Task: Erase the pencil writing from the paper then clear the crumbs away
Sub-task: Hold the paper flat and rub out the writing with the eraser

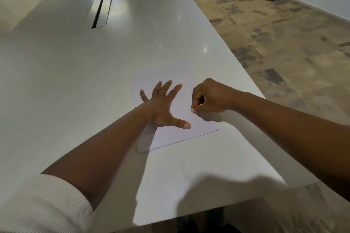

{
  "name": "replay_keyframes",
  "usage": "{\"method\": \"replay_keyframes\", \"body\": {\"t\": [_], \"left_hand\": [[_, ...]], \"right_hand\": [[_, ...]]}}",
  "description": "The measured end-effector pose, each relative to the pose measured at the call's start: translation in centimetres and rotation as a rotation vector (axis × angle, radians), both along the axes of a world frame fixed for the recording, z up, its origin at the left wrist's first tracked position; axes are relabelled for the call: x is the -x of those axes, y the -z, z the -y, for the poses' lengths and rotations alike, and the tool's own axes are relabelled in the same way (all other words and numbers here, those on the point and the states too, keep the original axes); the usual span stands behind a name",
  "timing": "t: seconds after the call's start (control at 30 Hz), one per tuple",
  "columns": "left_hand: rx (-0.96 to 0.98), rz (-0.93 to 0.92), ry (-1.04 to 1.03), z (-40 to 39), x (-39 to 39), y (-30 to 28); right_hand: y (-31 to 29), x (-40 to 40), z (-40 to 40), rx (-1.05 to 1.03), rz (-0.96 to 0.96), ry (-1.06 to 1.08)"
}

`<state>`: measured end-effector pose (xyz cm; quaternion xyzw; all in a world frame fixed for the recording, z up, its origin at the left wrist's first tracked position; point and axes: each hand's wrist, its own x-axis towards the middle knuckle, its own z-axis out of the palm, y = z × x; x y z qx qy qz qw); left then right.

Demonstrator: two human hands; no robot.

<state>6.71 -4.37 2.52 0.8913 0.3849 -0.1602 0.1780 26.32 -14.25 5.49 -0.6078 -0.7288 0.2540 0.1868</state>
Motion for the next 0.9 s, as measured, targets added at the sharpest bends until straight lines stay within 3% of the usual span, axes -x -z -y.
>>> {"method": "replay_keyframes", "body": {"t": [0.1, 0.5, 0.9], "left_hand": [[0.001, 0.003, 0.008, -0.1, 0.0, 0.2], [-0.006, 0.024, 0.02, -0.2, 0.1, 0.5], [-0.066, 0.126, 0.141, 0.4, -1.1, 1.0]], "right_hand": [[0.2, 0.7, 0.1, -0.012, 0.003, -0.041], [0.1, 0.0, -0.9, 0.144, -0.011, 0.149], [-0.6, 0.4, -1.1, 0.151, 0.04, 0.123]]}}
